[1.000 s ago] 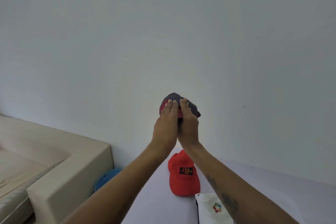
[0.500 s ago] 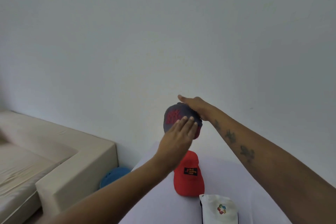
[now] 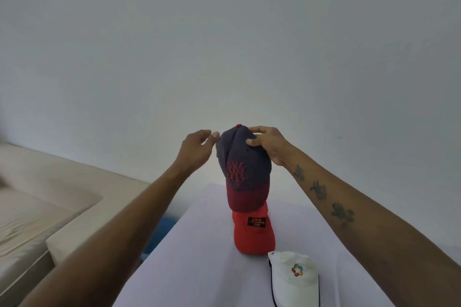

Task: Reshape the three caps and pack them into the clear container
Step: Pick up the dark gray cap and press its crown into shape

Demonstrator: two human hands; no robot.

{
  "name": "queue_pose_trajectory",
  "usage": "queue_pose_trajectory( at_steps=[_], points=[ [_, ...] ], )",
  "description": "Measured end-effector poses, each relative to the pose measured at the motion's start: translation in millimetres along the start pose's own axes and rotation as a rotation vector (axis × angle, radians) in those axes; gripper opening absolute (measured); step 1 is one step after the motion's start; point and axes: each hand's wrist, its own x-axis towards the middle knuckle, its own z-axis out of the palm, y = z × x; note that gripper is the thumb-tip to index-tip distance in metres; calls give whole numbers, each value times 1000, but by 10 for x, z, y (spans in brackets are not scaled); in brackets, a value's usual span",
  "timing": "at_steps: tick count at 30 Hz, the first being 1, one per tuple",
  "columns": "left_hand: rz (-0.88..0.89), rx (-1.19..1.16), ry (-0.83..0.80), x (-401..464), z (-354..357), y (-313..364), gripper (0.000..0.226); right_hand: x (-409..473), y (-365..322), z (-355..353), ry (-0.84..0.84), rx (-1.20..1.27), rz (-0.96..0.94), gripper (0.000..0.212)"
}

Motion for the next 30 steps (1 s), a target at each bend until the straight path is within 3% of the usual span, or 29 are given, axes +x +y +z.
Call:
queue_pose_trajectory(
  at_steps=[4,8,10,15,19,23,30],
  points=[
    [-88,-13,-210,88,123,-40,43,-33,58,141,-89,35,-78,33],
    [-131,-207,-188,89,178,-99,27,-51,89,214,-139,-100,-109,29],
    [-148,-260,-204,65,182,-145,20,-67,106,192,-222,-98,-28,27],
    [-176,-199,-155,28,276,-311,21,-59,281,133,-425,-292,124,30],
    [-144,-78,-138,-62,415,-496,18,-12,587,236,-296,-324,85,19],
    [-261,-58,-158,-258,584,-861,21,55,1109,525,-77,-423,31,13],
    [-498,-168,-249,-711,922,-1512,19,-111,2125,840,-32,-510,14,15]
  ],
)
